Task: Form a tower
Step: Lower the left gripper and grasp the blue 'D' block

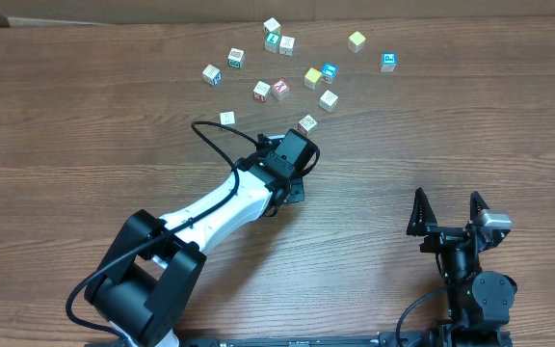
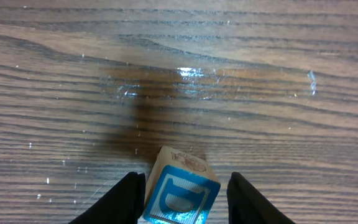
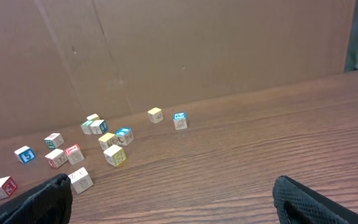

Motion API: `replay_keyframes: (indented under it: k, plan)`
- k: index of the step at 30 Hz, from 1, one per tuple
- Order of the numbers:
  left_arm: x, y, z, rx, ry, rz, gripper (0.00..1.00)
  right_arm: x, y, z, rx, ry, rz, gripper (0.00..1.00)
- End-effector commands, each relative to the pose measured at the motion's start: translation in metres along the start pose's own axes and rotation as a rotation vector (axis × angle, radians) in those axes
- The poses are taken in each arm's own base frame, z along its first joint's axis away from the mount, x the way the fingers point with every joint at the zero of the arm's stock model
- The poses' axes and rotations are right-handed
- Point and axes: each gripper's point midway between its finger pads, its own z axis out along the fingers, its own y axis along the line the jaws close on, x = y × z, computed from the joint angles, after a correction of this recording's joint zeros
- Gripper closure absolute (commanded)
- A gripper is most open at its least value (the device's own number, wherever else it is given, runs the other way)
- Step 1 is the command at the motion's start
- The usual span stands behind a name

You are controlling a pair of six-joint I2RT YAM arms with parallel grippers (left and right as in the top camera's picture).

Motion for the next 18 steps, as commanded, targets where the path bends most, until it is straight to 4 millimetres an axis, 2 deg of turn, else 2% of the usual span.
replay_keyframes:
  k: [1, 4, 8, 11, 15, 18]
  plan:
    - [0.007, -0.001, 0.001, 0.002, 0.019, 0.032, 0.63, 0.002, 0.002, 0.000, -0.010, -0.003, -0.005, 0.00]
    - [0.007, -0.001, 0.001, 0.003, 0.019, 0.031, 0.69, 0.002, 0.002, 0.000, -0.010, -0.003, -0.005, 0.00]
    - [0.009, -0.003, 0.001, 0.017, 0.033, 0.032, 0.59, 0.002, 0.002, 0.000, -0.010, -0.003, -0.005, 0.00]
    - [0.010, -0.007, 0.001, 0.036, 0.041, 0.067, 0.59, 0.002, 0.002, 0.000, -0.010, -0.003, -0.005, 0.00]
    - [0.014, -0.022, -0.002, 0.123, 0.066, 0.214, 0.59, 0.002, 0.002, 0.000, -0.010, -0.003, -0.005, 0.00]
    - [0.009, -0.022, -0.007, 0.103, 0.062, 0.234, 0.57, 0.002, 0.002, 0.000, -0.010, -0.003, -0.005, 0.00]
